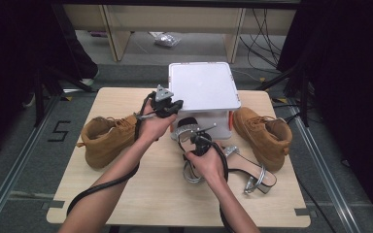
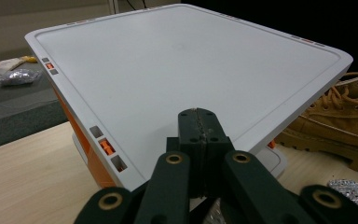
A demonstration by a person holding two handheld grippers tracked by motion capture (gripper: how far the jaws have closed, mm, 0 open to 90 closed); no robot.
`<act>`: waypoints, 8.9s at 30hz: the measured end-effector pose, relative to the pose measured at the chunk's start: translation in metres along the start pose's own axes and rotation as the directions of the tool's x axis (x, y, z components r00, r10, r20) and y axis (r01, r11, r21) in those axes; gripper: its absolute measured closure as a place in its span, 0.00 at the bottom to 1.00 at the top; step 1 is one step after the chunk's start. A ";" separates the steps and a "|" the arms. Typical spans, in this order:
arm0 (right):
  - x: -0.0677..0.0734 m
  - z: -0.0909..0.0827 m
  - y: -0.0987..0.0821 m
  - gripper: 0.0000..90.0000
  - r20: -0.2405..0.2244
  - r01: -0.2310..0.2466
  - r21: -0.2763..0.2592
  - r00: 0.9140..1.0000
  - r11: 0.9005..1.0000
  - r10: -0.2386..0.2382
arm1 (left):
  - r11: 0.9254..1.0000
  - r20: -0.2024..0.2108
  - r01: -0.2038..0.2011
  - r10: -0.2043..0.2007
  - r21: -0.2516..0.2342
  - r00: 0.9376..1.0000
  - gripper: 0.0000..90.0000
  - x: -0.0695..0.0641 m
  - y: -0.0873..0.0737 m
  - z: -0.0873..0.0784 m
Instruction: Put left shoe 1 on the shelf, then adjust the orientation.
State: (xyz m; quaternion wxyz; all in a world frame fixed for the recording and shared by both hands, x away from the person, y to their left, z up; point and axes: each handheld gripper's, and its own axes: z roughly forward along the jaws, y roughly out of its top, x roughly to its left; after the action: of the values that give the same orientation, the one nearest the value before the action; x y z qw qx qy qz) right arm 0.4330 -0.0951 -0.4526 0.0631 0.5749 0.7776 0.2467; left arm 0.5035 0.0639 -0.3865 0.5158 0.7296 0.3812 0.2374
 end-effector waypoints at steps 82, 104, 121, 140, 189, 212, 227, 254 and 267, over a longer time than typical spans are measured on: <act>-0.010 -0.012 -0.036 1.00 -0.039 0.134 -0.151 0.989 0.979 -0.141 | 1.000 0.013 0.001 -0.001 0.011 1.000 1.00 0.001 0.002 0.001; -0.012 0.016 0.018 1.00 0.052 0.137 -0.245 0.990 0.960 -0.128 | 1.000 0.019 0.012 -0.013 0.009 1.000 1.00 0.002 0.001 0.001; -0.006 0.035 0.034 1.00 0.073 0.131 -0.282 0.991 0.951 -0.115 | 1.000 0.022 0.015 -0.015 0.007 1.000 1.00 0.002 0.001 0.001; -0.009 0.042 0.029 0.99 0.080 0.157 -0.314 0.987 0.936 -0.138 | 1.000 0.025 0.016 -0.016 0.006 1.000 1.00 0.002 0.001 0.001; -0.084 -0.059 -0.035 0.59 0.128 0.162 -0.203 0.982 0.966 -0.138 | 1.000 0.019 0.015 -0.015 0.005 1.000 1.00 0.002 0.001 0.001; -0.122 -0.094 -0.060 0.42 0.087 0.184 -0.090 0.980 0.979 -0.176 | 1.000 0.020 0.013 -0.013 0.009 1.000 1.00 0.002 0.001 0.001; -0.141 -0.092 -0.063 0.38 0.053 0.245 0.030 0.968 0.969 -0.247 | 1.000 0.023 0.020 -0.021 0.014 1.000 1.00 0.003 0.002 0.001; -0.156 -0.056 -0.060 0.32 0.071 0.278 0.155 0.954 0.948 -0.291 | 1.000 0.024 0.011 -0.012 0.025 1.000 1.00 0.003 0.003 0.001; -0.144 -0.054 -0.062 0.48 0.065 0.319 0.234 0.938 0.919 -0.342 | 1.000 0.023 0.010 -0.011 0.026 1.000 1.00 0.002 0.004 0.001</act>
State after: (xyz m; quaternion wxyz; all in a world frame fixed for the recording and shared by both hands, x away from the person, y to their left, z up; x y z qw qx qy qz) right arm 0.4061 -0.2584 -0.4607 0.0803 0.4509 0.8816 0.1146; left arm 0.5069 0.0642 -0.3836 0.5121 0.7367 0.3821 0.2213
